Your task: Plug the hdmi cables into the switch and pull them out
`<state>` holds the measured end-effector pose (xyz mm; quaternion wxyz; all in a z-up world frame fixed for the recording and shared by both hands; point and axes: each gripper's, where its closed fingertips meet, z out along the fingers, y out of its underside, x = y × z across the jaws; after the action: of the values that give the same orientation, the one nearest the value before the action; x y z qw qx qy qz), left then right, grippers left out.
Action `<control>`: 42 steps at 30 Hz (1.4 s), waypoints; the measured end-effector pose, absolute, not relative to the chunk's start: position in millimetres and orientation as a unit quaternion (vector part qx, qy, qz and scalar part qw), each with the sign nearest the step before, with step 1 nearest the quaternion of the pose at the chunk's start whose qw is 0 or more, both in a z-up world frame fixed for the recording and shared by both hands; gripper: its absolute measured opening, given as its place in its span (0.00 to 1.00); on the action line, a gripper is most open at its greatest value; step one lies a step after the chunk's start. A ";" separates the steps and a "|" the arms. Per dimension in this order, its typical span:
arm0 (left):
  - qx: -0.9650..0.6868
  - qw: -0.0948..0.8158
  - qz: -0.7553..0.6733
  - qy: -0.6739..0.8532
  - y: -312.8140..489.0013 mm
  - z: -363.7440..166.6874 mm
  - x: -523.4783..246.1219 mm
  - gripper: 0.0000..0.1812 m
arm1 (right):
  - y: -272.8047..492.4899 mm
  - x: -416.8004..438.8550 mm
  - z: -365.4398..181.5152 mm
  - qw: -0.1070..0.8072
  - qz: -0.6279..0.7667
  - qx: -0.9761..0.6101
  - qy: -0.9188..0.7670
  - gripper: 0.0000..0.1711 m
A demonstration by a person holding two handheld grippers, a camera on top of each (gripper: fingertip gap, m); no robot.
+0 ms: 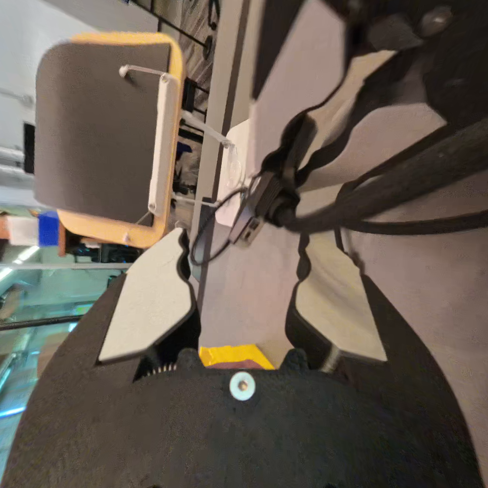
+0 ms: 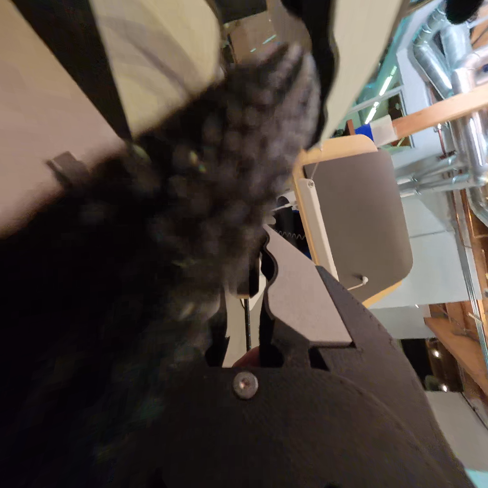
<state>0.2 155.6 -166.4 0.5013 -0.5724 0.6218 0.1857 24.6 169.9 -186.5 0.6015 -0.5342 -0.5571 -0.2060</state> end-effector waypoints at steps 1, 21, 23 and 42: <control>-0.567 0.504 0.174 0.628 153.6 -170.2 6.5 0.41 | 165.9 20.7 -189.8 0.595 -0.205 -0.528 -0.571 0.10; -0.535 0.517 0.100 0.661 147.6 -184.5 -0.6 0.12 | 141.2 38.5 -182.2 0.607 -0.043 -0.494 -0.622 0.30; -0.524 0.520 0.091 0.668 143.5 -180.8 2.5 0.12 | 147.5 40.5 -184.3 0.603 -0.034 -0.497 -0.624 0.29; -0.585 0.504 -0.027 0.635 147.5 -158.9 -1.3 0.27 | 174.8 49.8 -200.4 0.564 -0.116 -0.533 -0.620 0.09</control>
<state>-1.3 147.5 -158.9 0.5039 -0.5851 0.6348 -0.0271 49.8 174.8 -200.4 0.5644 -0.5327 -0.6198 -0.1160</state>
